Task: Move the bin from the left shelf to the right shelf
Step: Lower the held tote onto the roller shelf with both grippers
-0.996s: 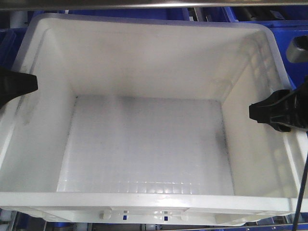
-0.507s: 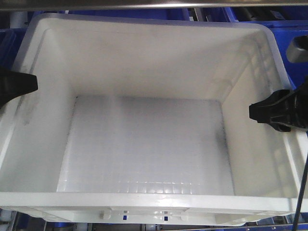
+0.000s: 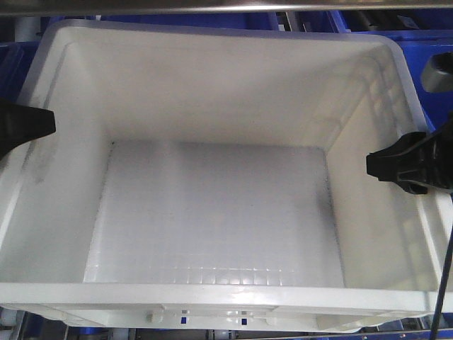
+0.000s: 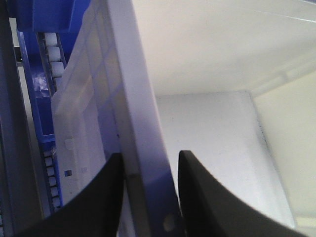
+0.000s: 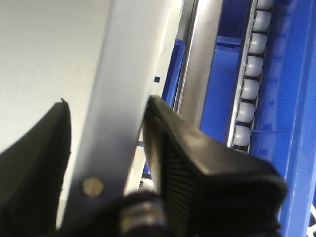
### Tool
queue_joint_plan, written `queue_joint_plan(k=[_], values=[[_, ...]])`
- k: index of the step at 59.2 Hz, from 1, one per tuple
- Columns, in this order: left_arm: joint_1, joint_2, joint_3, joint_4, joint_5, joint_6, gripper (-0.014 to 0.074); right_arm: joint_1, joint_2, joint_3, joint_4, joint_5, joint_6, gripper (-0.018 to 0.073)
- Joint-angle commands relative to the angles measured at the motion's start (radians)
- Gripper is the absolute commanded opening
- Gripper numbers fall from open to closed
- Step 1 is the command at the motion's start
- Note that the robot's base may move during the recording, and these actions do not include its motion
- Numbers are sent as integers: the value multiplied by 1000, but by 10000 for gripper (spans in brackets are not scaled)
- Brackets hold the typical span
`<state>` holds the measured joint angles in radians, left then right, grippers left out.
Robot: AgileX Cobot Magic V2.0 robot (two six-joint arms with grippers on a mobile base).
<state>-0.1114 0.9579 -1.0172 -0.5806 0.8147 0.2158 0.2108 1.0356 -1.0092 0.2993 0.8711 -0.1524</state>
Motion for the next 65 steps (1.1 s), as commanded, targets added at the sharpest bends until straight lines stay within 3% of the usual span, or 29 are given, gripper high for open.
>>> queue_joint_plan(k=[1,36,65], values=[[-22,-19,-41,-181,-44,35,-6,8,-15,-39,132,-115,6,-4],[-22,-19,-41,-180,-41,35,-6,8,-15,-39,132,-123,7,-4],[-22,-18,-13,-52,-42,33,-6,8,-15,-39,128,-181,4,-4]])
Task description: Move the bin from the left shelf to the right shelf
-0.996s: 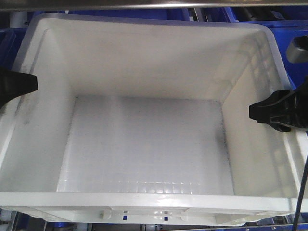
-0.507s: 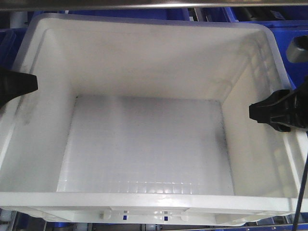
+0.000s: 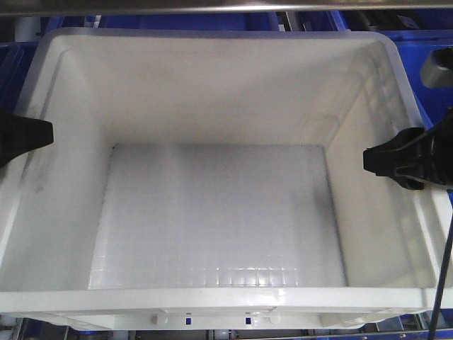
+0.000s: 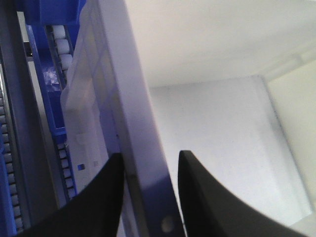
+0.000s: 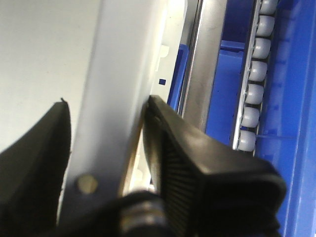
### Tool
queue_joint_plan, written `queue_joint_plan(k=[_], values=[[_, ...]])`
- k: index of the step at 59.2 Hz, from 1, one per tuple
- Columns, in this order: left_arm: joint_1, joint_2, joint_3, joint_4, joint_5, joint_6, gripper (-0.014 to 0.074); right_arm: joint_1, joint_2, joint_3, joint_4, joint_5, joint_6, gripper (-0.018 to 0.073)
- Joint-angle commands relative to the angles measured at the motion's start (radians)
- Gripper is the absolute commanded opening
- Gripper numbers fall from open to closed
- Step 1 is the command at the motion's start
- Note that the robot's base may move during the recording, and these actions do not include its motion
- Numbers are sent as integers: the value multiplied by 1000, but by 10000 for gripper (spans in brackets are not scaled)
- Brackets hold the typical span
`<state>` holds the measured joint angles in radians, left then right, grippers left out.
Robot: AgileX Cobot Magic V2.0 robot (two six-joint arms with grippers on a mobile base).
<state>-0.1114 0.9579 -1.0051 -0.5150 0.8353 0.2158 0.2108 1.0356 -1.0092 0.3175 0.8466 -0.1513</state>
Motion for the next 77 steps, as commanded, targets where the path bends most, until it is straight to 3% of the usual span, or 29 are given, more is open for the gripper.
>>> queue_joint_plan(k=[1,36,77], values=[[-22,-18,-22,-116,-64,33,-6,8,-15,-39,110,-158,2,-4],[-22,-9,-3,-109,-137,37,-6,8,33,-39,86,-196,-72,-4],[-22,145,-3,-83,-180,70,-6,8,151,-39,84,-288,-114,-4]])
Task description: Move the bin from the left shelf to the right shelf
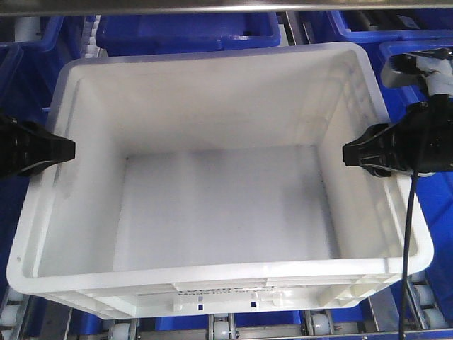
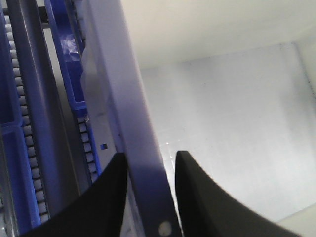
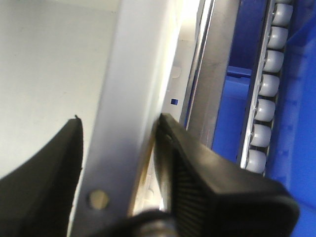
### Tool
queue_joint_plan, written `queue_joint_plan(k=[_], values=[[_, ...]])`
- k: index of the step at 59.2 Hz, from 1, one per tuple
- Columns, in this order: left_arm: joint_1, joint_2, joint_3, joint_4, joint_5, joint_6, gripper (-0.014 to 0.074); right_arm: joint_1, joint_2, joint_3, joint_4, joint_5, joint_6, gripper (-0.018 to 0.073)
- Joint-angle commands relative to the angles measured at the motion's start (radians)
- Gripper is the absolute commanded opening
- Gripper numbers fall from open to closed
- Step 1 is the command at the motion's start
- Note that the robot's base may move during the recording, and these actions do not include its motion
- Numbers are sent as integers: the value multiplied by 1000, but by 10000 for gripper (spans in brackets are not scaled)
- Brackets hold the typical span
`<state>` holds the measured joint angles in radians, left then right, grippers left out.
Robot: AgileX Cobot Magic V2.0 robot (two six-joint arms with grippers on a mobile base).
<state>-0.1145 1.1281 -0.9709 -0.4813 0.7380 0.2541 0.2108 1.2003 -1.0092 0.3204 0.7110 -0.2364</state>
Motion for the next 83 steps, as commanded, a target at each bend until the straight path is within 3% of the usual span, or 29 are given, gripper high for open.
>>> queue_joint_plan(k=[1,49,66,76,83], values=[[-19,-25,-38,-117,-85,32,-6,8,-11,-39,81,-154,-31,-4],[-19,33,-38,-98,-113,32,-6,8,65,-39,81,-173,-36,-4],[-19,33,-38,-95,-136,33,30,8,65,-39,81,-172,-37,6],[-19,33,-38,-93,-146,33,90,8,65,-39,81,-172,-40,70],[-19,33,-38,-92,-156,34,146,8,65,-39,81,-172,-40,178]])
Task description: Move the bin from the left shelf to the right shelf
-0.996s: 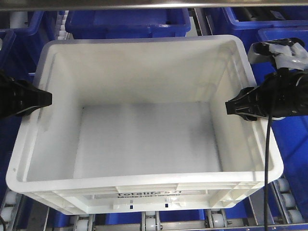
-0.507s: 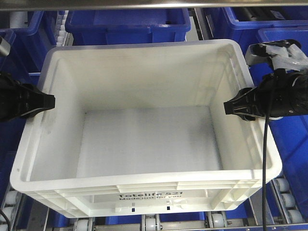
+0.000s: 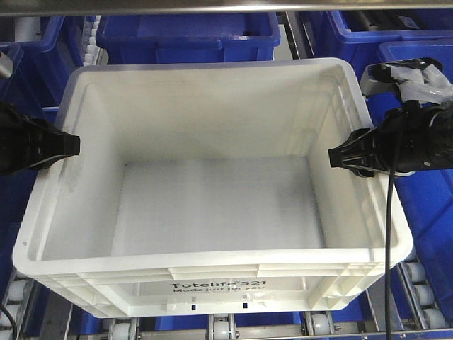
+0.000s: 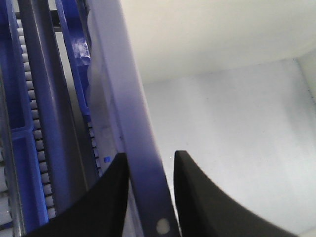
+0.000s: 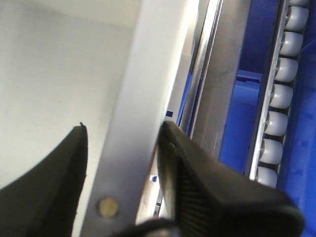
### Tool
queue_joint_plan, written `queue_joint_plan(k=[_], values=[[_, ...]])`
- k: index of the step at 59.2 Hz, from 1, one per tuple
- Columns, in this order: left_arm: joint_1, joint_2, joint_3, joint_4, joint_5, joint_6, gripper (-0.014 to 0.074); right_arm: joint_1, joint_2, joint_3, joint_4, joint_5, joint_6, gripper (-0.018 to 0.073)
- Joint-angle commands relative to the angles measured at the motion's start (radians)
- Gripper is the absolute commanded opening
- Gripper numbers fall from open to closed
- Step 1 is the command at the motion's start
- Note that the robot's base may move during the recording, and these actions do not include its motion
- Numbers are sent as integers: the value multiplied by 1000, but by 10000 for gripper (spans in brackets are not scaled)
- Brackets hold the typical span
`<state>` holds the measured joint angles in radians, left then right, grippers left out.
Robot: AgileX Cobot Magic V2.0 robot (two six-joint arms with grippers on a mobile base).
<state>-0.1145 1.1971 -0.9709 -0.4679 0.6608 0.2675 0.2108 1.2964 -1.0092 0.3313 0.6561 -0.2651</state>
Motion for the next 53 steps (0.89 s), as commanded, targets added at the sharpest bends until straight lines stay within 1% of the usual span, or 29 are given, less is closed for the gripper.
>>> queue_joint_plan(k=[1,7,10,17,21,24,31,43,53], values=[[-19,-36,-38,-106,-81,24,157,8,-31,-39,70,-117,-11,193],[-19,-36,-38,-106,-86,45,220,8,-31,-39,70,-118,-11,316],[-19,-36,-38,-106,-88,46,258,8,-31,-39,70,-118,-11,393],[-19,-36,-38,-106,-94,46,328,8,-31,-39,70,-122,-9,540],[-19,-36,-38,-106,-100,46,362,8,-31,-39,70,-129,-8,613],[-19,-36,-38,-106,-106,46,379,8,-31,-39,70,-132,-8,650],[-19,-36,-38,-106,-111,46,409,8,-31,-39,70,-132,-8,678],[-19,-40,-38,-106,-139,45,410,8,-38,-39,69,-162,-8,666],[-19,-43,-39,-106,-138,45,410,8,-62,-39,67,-182,-8,647]])
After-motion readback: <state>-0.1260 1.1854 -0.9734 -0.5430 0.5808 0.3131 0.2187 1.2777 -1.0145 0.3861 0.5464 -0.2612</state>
